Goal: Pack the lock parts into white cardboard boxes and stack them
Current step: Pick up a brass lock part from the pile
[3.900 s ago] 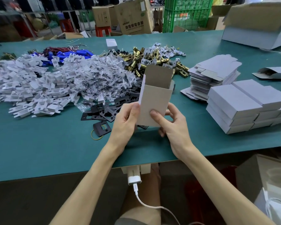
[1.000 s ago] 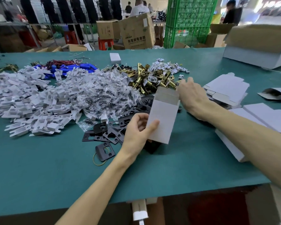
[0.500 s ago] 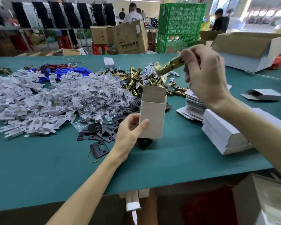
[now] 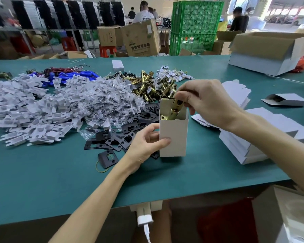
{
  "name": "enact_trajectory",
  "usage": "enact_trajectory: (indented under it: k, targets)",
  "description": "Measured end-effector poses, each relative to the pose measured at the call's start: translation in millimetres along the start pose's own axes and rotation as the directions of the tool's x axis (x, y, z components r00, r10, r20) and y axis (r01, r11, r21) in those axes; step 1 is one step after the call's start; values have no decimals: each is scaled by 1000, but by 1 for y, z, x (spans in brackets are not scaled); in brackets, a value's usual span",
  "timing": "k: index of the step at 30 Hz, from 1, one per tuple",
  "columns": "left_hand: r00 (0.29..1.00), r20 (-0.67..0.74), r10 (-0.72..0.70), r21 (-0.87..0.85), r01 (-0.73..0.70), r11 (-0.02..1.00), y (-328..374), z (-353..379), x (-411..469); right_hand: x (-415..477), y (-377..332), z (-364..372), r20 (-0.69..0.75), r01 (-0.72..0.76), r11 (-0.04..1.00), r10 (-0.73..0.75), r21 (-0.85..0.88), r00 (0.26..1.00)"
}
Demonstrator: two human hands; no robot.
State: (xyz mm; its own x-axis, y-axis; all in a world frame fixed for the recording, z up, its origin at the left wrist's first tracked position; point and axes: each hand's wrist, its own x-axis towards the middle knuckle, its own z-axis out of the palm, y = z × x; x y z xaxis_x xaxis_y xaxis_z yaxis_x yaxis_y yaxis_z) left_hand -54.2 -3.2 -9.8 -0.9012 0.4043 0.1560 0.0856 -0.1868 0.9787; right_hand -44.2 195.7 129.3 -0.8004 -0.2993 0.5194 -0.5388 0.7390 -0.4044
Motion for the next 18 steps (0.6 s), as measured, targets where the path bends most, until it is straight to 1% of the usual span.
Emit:
enact_trajectory:
  k: [5, 7, 9, 13, 16, 18]
  targets:
    - [1000, 18, 5, 17, -5, 1000, 1, 2, 0, -1, -3, 10, 179, 30, 993, -10, -113, 984]
    - [1000, 13, 3, 10, -3, 1000, 3, 3, -1, -2, -8, 13, 209, 52, 986, -18, -156, 978]
    - [1000, 10, -3, -10, 3, 1000, 4, 5, -1, -3, -13, 14, 207, 62, 973, -15, -222, 978]
    - [999, 34, -21, -9, 22, 1000, 5, 5, -2, -2, -18, 19, 285, 44, 943, 56, -331, 957]
    - [999, 42, -34, 19, 33, 999, 2, 3, -1, -3, -18, 25, 339, -11, 939, 135, -343, 931]
    - [998, 42, -38, 27, 37, 999, 1, 3, -1, -3, -16, 28, 343, -61, 931, 193, -361, 919]
